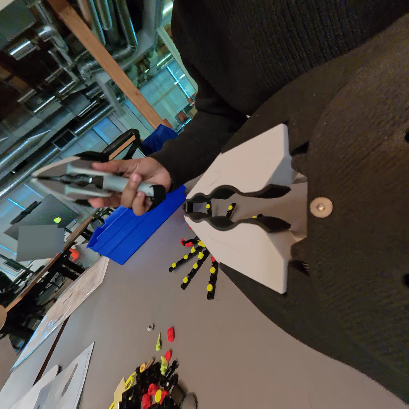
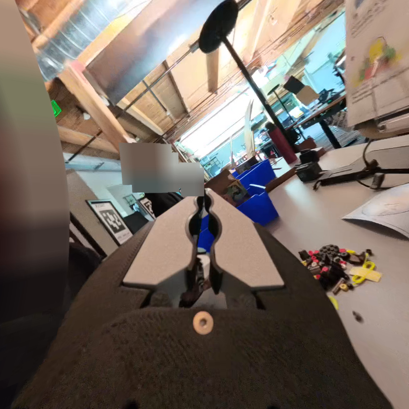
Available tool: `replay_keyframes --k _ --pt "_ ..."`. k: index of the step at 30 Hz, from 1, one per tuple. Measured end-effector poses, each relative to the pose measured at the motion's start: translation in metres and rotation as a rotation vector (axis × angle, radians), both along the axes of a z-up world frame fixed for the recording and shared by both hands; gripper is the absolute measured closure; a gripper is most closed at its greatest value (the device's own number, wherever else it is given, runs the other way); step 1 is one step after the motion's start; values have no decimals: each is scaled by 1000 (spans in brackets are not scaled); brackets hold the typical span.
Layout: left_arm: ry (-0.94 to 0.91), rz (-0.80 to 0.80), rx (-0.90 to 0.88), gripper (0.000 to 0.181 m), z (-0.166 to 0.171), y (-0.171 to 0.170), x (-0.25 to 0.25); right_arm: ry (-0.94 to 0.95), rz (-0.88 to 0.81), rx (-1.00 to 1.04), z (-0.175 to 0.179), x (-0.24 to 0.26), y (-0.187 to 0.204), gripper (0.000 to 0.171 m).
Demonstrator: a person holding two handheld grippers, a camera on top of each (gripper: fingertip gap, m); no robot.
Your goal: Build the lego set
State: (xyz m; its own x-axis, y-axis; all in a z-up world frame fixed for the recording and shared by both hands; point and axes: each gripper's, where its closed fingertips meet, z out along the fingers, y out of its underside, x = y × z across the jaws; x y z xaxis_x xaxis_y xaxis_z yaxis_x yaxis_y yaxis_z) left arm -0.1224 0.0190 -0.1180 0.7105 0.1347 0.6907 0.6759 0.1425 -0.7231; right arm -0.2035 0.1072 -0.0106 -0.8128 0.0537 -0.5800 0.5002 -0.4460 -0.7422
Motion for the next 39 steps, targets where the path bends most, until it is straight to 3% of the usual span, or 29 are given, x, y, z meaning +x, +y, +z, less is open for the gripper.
replay_keyframes --k 5,10,18,22,33,39 --pt "-23 8 29 175 1 -3 -5 159 37 451 -72 56 -47 146" --pt "-51 -28 77 175 5 0 -1 200 138 546 -95 81 -80 144" --pt "2 -82 120 175 16 6 10 13 253 390 -94 83 -82 149" --pt "19 -86 102 175 14 9 13 1 311 376 -95 92 -86 164" --pt "12 -84 83 173 12 10 13 -125 303 257 -86 80 -80 165" --pt "11 -49 100 179 14 6 7 -118 306 299 -92 85 -87 164"
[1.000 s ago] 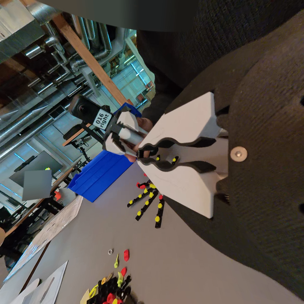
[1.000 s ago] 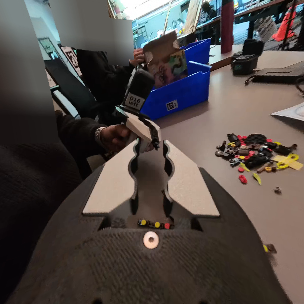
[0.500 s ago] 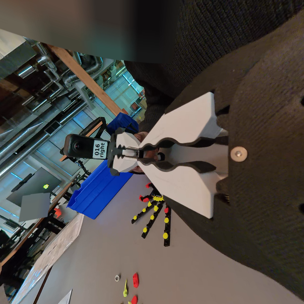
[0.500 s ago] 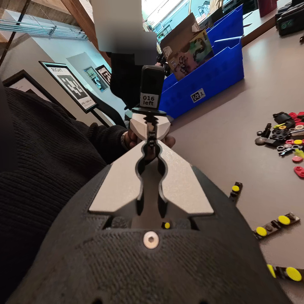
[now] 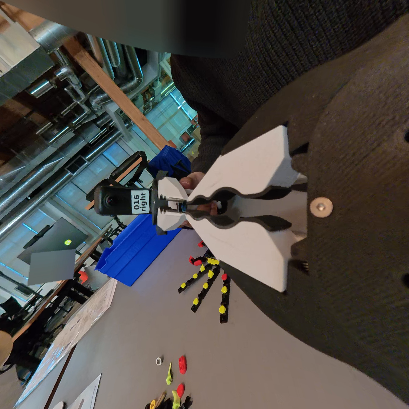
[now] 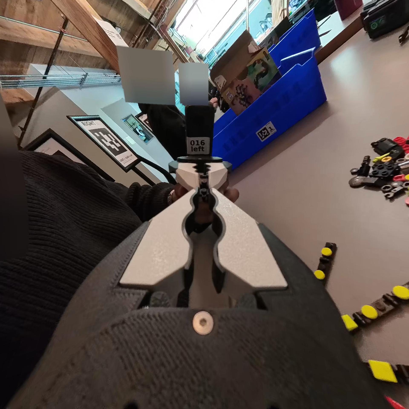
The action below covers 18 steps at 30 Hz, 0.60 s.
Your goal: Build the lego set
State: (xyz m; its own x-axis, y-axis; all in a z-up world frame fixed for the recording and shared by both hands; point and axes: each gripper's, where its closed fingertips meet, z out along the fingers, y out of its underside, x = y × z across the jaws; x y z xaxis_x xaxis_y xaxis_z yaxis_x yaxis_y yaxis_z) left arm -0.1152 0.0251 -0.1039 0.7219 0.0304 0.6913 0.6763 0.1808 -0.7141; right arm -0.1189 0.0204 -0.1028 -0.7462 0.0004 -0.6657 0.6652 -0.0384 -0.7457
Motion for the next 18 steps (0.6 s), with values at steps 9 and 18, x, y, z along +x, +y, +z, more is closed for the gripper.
replay_keyframes --k 9,18 --pt "2 10 1 180 1 -2 -2 25 -8 10 0 -1 0 165" --pt "-8 19 3 172 2 -4 -2 101 -20 66 -1 0 1 165"
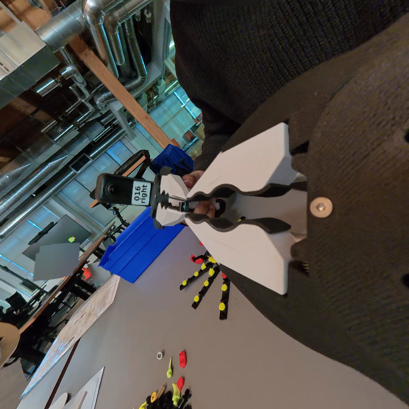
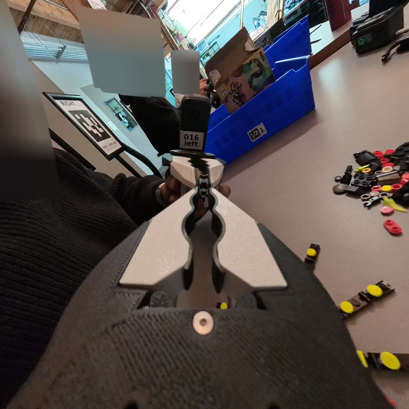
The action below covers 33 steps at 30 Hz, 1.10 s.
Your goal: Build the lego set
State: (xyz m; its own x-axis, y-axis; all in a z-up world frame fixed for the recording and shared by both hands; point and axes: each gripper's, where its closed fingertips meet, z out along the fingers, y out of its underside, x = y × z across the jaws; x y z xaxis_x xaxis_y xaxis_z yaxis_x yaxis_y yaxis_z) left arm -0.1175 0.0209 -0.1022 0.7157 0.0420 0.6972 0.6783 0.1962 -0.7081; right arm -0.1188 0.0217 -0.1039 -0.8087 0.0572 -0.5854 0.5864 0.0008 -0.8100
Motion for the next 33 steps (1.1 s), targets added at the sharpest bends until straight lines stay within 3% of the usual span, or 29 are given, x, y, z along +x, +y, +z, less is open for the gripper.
replay_keyframes --k 20,30,33 --pt "31 -22 -46 181 -6 1 3 67 -2 57 -5 0 7 164" --pt "18 -75 -98 181 -16 10 12 40 22 47 -7 2 8 164" --pt "19 -58 -98 173 -16 9 9 31 29 38 -7 2 8 164"
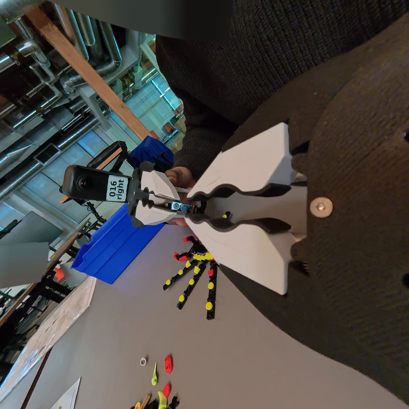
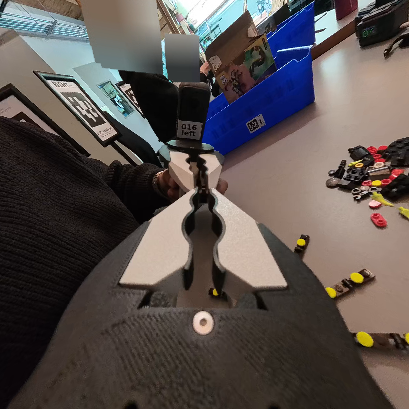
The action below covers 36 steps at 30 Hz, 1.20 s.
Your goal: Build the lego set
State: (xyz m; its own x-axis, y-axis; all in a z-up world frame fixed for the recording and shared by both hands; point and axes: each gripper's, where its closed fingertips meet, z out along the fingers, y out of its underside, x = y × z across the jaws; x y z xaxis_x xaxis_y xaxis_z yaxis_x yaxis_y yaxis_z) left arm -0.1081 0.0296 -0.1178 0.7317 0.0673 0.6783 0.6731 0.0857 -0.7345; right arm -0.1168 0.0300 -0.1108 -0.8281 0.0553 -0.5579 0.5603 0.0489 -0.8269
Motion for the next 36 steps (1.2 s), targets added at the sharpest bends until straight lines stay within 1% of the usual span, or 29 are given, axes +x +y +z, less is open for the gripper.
replay_keyframes --k 3,5,8,12,13,14,20,22,23,24,28,36 --pt "-13 -1 4 165 0 -1 0 2 21 -5 1 4 -2 164" --pt "-19 -20 1 164 -1 1 3 3 33 -8 1 7 -5 164" --pt "-5 -51 -3 175 0 4 9 1 41 -16 2 9 -6 164" --pt "24 -39 1 175 3 3 8 -8 19 -47 6 5 -5 162" --pt "26 -31 5 175 4 3 7 -14 11 -61 7 3 -3 156" --pt "27 -24 11 175 5 2 6 -23 8 -73 9 2 -2 153" --pt "37 -27 3 175 5 3 7 -49 40 -66 5 7 -5 149" --pt "50 -38 -11 175 4 5 10 -49 54 -55 3 11 -9 153" --pt "58 -40 -18 175 4 6 11 -49 54 -55 3 11 -9 160" --pt "63 -32 -23 175 3 7 11 -54 54 -55 4 11 -10 164" --pt "69 -25 -16 175 6 7 10 -47 63 -27 5 12 -9 164" --pt "104 -28 -24 175 9 8 14 -36 83 -54 9 15 -8 165"
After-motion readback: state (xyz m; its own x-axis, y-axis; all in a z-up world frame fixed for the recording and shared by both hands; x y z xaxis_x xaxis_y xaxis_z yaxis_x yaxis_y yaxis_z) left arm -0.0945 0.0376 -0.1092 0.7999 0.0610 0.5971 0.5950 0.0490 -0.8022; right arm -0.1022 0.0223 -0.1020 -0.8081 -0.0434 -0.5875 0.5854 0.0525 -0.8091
